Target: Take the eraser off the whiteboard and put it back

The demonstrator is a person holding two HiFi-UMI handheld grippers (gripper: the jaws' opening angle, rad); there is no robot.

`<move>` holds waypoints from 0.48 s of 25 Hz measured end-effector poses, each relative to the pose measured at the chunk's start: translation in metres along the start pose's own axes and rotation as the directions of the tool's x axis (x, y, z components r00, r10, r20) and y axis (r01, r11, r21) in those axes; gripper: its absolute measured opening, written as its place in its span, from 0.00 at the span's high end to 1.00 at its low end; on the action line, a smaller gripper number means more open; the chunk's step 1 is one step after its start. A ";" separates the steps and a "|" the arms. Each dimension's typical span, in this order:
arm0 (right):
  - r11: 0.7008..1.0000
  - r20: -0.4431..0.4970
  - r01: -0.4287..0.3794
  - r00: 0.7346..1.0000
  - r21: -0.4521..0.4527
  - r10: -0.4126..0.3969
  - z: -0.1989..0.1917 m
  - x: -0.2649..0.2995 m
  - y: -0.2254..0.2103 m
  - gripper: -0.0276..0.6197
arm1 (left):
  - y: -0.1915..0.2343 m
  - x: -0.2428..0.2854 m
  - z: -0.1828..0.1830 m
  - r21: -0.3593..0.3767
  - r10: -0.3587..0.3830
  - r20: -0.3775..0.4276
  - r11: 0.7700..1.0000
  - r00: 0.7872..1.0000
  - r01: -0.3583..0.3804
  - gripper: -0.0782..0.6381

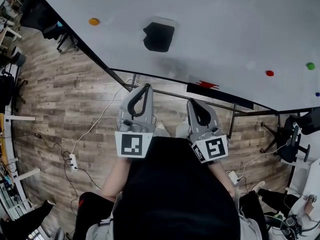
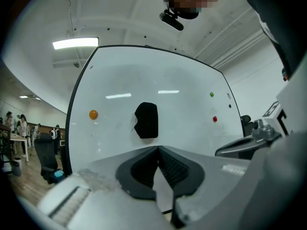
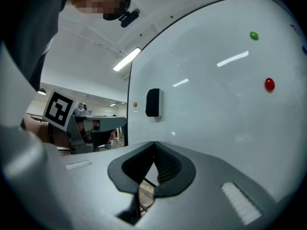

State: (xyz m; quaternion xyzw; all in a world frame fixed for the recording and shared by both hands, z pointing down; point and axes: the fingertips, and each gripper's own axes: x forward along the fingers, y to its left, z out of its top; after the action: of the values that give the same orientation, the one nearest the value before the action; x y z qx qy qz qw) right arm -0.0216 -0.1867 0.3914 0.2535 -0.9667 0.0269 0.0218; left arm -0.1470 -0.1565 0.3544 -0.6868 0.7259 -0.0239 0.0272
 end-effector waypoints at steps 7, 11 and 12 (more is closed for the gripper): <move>1.000 0.007 -0.030 1.000 -0.007 0.030 0.003 0.007 0.008 0.95 | -0.008 -0.019 -0.032 -0.041 -0.030 -0.047 0.999 0.998 0.028 0.89; 0.999 0.004 -0.037 0.999 -0.005 0.037 0.003 0.012 0.008 0.95 | -0.016 -0.028 -0.048 -0.047 -0.057 -0.067 0.997 0.996 0.054 0.89; 0.999 0.003 -0.040 0.999 -0.004 0.040 0.002 0.013 0.009 0.95 | -0.018 -0.029 -0.051 -0.046 -0.063 -0.073 0.997 0.995 0.059 0.89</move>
State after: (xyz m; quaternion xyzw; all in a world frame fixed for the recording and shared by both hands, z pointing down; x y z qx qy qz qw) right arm -0.0375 -0.1853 0.3898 0.2340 -0.9717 0.0250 0.0205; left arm -0.1312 -0.1288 0.4066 -0.7077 0.7055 -0.0343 -0.0157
